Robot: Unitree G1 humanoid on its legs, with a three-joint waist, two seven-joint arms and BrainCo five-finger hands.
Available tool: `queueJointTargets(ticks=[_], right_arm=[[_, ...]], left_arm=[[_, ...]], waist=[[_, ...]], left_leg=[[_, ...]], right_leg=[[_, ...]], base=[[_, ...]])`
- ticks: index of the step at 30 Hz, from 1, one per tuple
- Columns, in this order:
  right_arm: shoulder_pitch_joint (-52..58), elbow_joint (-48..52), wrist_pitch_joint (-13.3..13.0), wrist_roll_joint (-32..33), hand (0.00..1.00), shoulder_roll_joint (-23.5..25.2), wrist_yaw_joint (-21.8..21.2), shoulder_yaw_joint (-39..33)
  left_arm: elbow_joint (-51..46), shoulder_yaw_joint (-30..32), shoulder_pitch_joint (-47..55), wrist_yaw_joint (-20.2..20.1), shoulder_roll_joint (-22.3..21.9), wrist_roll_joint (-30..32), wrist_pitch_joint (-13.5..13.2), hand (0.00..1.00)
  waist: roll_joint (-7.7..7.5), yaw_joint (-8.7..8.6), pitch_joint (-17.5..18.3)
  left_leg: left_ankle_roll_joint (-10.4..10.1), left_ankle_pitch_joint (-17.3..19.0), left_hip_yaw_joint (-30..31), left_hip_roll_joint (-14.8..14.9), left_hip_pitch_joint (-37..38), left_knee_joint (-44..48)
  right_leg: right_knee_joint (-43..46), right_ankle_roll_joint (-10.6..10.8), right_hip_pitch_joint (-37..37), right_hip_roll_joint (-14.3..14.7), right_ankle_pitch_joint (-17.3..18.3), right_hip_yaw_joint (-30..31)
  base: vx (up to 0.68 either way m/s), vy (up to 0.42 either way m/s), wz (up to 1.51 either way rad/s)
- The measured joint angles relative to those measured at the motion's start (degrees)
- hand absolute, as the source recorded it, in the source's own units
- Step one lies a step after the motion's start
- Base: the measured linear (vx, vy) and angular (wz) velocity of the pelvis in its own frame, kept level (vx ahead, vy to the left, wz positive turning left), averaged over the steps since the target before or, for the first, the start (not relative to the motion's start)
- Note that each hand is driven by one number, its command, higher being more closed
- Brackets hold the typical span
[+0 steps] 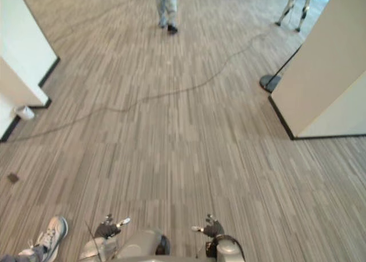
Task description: Organize washtable
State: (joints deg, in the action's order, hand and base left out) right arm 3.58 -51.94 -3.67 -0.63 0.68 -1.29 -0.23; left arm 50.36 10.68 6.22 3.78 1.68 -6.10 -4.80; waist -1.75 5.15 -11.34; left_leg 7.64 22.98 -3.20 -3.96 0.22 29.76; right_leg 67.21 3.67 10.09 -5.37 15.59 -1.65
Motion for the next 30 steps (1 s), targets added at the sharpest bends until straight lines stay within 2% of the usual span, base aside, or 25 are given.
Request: queueJointTargets(ticks=[1, 3, 5, 6, 7, 8, 9, 10, 11, 12, 13, 14, 15, 17, 18, 20, 21, 22, 23, 24, 26, 27, 28, 29, 30], right_arm=[[1.04, 3.16, -0.41, 0.01, 0.0, 0.39, -0.11, -0.67], [0.81, 3.94, -0.87, 0.01, 0.0, 0.39, -0.13, -1.76], [-0.15, 3.23, -0.74, -0.03, 0.0, -0.9, -0.12, -2.16], [-0.45, 3.21, -0.72, -0.03, 0.0, -1.08, -0.13, -1.99], [-0.81, 2.26, -0.46, -0.11, 0.0, -0.97, 0.0, -2.07], [-0.99, 1.7, -0.25, -0.17, 0.0, -0.97, -0.02, -2.1], [-1.58, 1.54, 0.12, -0.41, 0.0, -1.77, -0.06, -2.05], [-1.89, 2.01, 0.33, -0.45, 0.0, -2.19, -0.05, -1.12], [-1.93, 2.07, 0.38, -0.45, 0.0, -2.28, -0.02, -0.79], [-2.12, 1.94, 0.52, -0.22, 0.0, -2.28, 0.08, -0.22], [-2.19, 0.91, 1.08, 0.2, 0.0, -1.83, 0.14, 0.87], [-2.14, 0.54, 1.47, 0.28, 0.0, -1.28, 0.16, 0.99], [-1.64, -0.08, 1.65, 0.68, 0.0, 0.0, 0.45, 1.14], [-2.52, -1.96, 1.75, 1.09, 0.0, 0.84, 1.02, 1.64], [-3.83, -3.31, 1.78, 1.18, 0.0, 0.6, 1.14, 1.84], [-4.34, -3.62, 1.71, 1.23, 0.0, 0.34, 1.2, 1.8], [-4.31, -3.71, 1.61, 1.23, 0.0, 0.16, 1.22, 1.77], [-5.06, -5.33, 1.5, 1.21, 0.0, -0.08, 1.37, 2.03], [-6.14, -6.39, 1.58, 1.17, 0.0, 0.14, 1.28, 2.48], [-6.16, -6.35, 1.56, 1.16, 0.0, 0.17, 1.33, 2.37], [-5.62, -5.94, 1.58, 0.66, 0.0, 0.48, 1.35, 1.69], [-5.36, -5.7, 1.54, 0.47, 0.0, 0.52, 1.35, 1.59], [-4.97, -5.57, 1.25, 0.3, 0.0, 0.75, 1.24, 0.85], [-3.82, -4.84, 1.07, 0.27, 0.0, 0.7, 1.18, 0.42], [-3.12, -4.66, 1.04, 0.25, 0.0, 0.64, 1.14, 0.17]], left_arm=[[-0.02, -0.3, 0.0, -0.07, -0.7, 0.45, 0.05, 0.0], [0.68, -1.21, -0.2, -0.11, -0.51, 0.43, 0.01, 0.0], [2.26, -1.11, -0.13, -0.04, -0.68, 0.48, 0.26, 0.0], [2.32, -1.04, 0.39, -0.04, -0.93, 0.51, 0.47, 0.0], [2.87, -1.0, 1.27, -0.08, -1.5, 0.81, 0.53, 0.0], [3.45, -0.82, 1.38, -0.1, -1.79, 0.94, 0.49, 0.0], [4.01, 0.98, 0.73, -0.12, -2.98, 1.17, 0.66, 0.0], [3.68, 3.42, -0.07, -0.07, -4.76, 1.35, 1.15, 0.0], [3.68, 3.53, 0.24, -0.06, -4.94, 1.38, 1.16, 0.0], [3.58, 3.52, -0.47, -0.09, -4.91, 1.74, 1.23, 0.0], [2.32, 3.5, -0.83, -0.11, -4.65, 2.13, 1.24, 0.0], [1.19, 3.42, -0.55, -0.09, -4.33, 2.25, 1.19, 0.0], [-0.58, 3.24, 0.14, -0.12, -3.4, 2.15, 1.03, 0.0], [-2.23, 2.87, 0.67, -0.1, -2.97, 2.04, 0.37, 0.0], [-2.75, 2.5, 0.51, -0.2, -3.18, 1.68, 0.22, 0.0], [-3.12, 2.38, 0.44, -0.37, -3.87, 1.39, -0.5, 0.0], [-3.13, 2.18, 0.51, -0.42, -3.89, 1.13, -0.67, 0.0], [-2.95, 1.47, 0.22, -0.6, -3.86, 0.15, -0.83, 0.0], [-2.81, 0.92, -0.54, -0.59, -2.99, 0.13, -0.84, 0.0], [-2.73, 1.03, -0.58, -0.64, -3.04, 0.04, -0.94, 0.0], [-2.9, 1.17, -0.64, -0.95, -2.7, -0.06, -0.78, 0.0], [-2.61, 0.78, -0.62, -0.99, -2.32, -0.06, -0.71, 0.0], [-1.22, -0.57, -0.7, -1.01, -1.18, -0.02, -0.59, 0.0], [-0.51, -1.81, -1.2, -1.02, -0.43, 0.06, -0.41, 0.0], [-0.18, -1.75, -1.18, -0.99, -0.5, 0.2, -0.26, 0.0]], waist=[[-0.26, -1.02, 0.04], [-0.32, -1.42, 0.05], [0.23, -2.13, 0.37], [0.86, -2.87, 0.64], [1.76, -4.23, 1.96], [2.48, -4.44, 2.63], [4.86, -3.75, 2.89], [6.33, -3.76, 2.24], [6.63, -3.54, 2.1], [7.25, -3.02, 0.98], [6.98, -2.51, 0.17], [6.18, -2.28, -0.24], [4.42, -1.24, -0.27], [3.13, -0.55, 0.29], [4.27, -0.44, -0.14], [4.61, 0.9, -0.43], [5.16, 1.69, -0.27], [4.91, 2.87, -0.18], [3.1, 2.22, -0.02], [3.09, 1.84, -0.01], [1.31, 2.48, 0.47], [1.0, 2.26, 0.49], [0.52, 1.48, 0.61], [0.0, 0.79, 0.41], [0.02, 0.44, 0.4]], left_leg=[[0.04, 1.1, 1.87, 0.08, 4.78, -3.71], [-0.76, 1.64, 3.25, 0.28, 8.54, -6.59], [-2.15, 3.34, 6.7, 1.41, 15.57, -12.65], [-2.87, 3.71, 7.95, 2.34, 17.46, -13.47], [-3.71, 4.09, 11.38, 3.97, 18.35, -11.3], [-4.23, 4.2, 12.59, 4.73, 17.5, -7.94], [-8.42, 1.96, 12.61, 6.7, 14.23, 3.11], [-12.66, -13.84, 11.15, 6.69, 6.15, 21.1], [-13.02, -16.58, 10.47, 7.04, 4.6, 24.43], [-13.3, -18.6, 6.86, 9.14, -0.63, 35.17], [-10.0, -16.49, 2.73, 11.95, -5.02, 42.2], [-8.72, -15.66, 1.12, 12.88, -6.9, 43.67], [-7.81, -14.46, -1.47, 12.88, -11.01, 43.43], [-8.67, -12.45, -3.79, 12.14, -18.48, 36.53], [-8.97, -12.17, -3.81, 11.62, -21.65, 27.08], [-9.49, -13.24, -4.44, 9.8, -23.12, 5.15], [-11.02, -16.98, -4.19, 9.26, -22.5, -6.43], [-6.85, -24.42, -5.45, 8.41, -21.5, -7.52], [-5.38, -21.21, -5.88, 6.96, -22.51, -5.15], [-4.1, -19.41, -5.78, 6.9, -23.36, -3.03], [-1.41, -12.55, -7.91, 5.69, -21.3, 1.75], [-1.19, -11.36, -8.1, 4.99, -19.84, 1.73], [-0.74, -8.8, -8.33, 3.7, -16.35, 1.55], [-0.43, -6.56, -8.33, 2.57, -12.86, 1.31], [-0.32, -5.55, -8.16, 2.16, -10.87, 1.04]], right_leg=[[-6.69, -0.61, 5.54, -0.41, 1.91, -5.94], [-18.91, -1.05, 10.4, -0.67, 1.49, -9.93], [-42.4, -1.72, 13.22, 1.63, -5.88, -10.5], [-44.83, -2.66, 13.23, 2.55, -8.36, -10.48], [-44.28, -5.87, 12.66, 4.42, -14.45, -10.03], [-43.61, -7.24, 12.2, 5.33, -17.64, -10.07], [-40.26, -7.83, 11.26, 6.77, -15.01, -11.11], [-40.65, -8.03, 7.5, 8.33, -11.21, -10.54], [-41.33, -8.25, 6.27, 8.55, -10.8, -10.08], [-43.83, -8.81, 0.92, 9.53, -9.4, -8.94], [-46.64, -9.69, -5.52, 9.75, -8.47, -8.19], [-48.59, -9.88, -8.96, 9.5, -8.2, -7.68], [-52.78, -9.66, -14.4, 8.18, -7.33, -6.9], [-57.68, -7.94, -20.22, 6.67, -4.64, -5.54], [-59.09, -6.63, -22.97, 6.35, -3.61, -4.79], [-60.21, -5.14, -25.92, 4.64, -1.06, -2.9], [-61.24, -4.7, -27.23, 4.35, 0.25, -1.5], [-62.59, -4.47, -29.32, 3.49, 1.01, 1.38], [-62.16, -5.78, -29.1, 2.04, -0.5, 3.07], [-61.08, -4.98, -28.66, 1.97, -1.45, 3.8], [-48.81, -2.09, -25.7, -0.25, -2.43, 6.34], [-43.65, -0.64, -23.9, -0.81, -3.22, 6.61], [-28.51, 5.36, -18.6, -1.01, -8.28, 8.26], [-13.46, 7.43, -12.59, -0.77, -9.76, 8.9], [-7.5, 6.78, -9.96, -0.78, -9.32, 8.15]], base=[[0.77, 0.111, 0.52], [0.66, 0.043, 0.58], [0.76, -0.031, 0.79], [0.87, -0.099, 1.12], [0.74, -0.105, 0.99], [0.92, -0.143, 0.81], [1.05, -0.147, 0.17], [1.02, -0.126, -0.12], [0.98, -0.082, -0.37], [0.77, -0.042, -0.27], [0.75, -0.042, -0.17], [0.7, -0.045, 0.0], [0.54, -0.028, -0.1], [0.67, 0.027, -0.24], [0.81, 0.133, -0.34], [0.67, 0.2, -0.51], [0.54, 0.219, -0.72], [0.81, 0.361, -0.49], [0.69, 0.32, -0.24], [0.82, 0.403, 0.04], [0.66, 0.311, -0.17], [0.6, 0.266, -0.14], [0.56, 0.256, 0.02], [0.55, 0.235, 0.08], [0.65, 0.236, 0.05]])
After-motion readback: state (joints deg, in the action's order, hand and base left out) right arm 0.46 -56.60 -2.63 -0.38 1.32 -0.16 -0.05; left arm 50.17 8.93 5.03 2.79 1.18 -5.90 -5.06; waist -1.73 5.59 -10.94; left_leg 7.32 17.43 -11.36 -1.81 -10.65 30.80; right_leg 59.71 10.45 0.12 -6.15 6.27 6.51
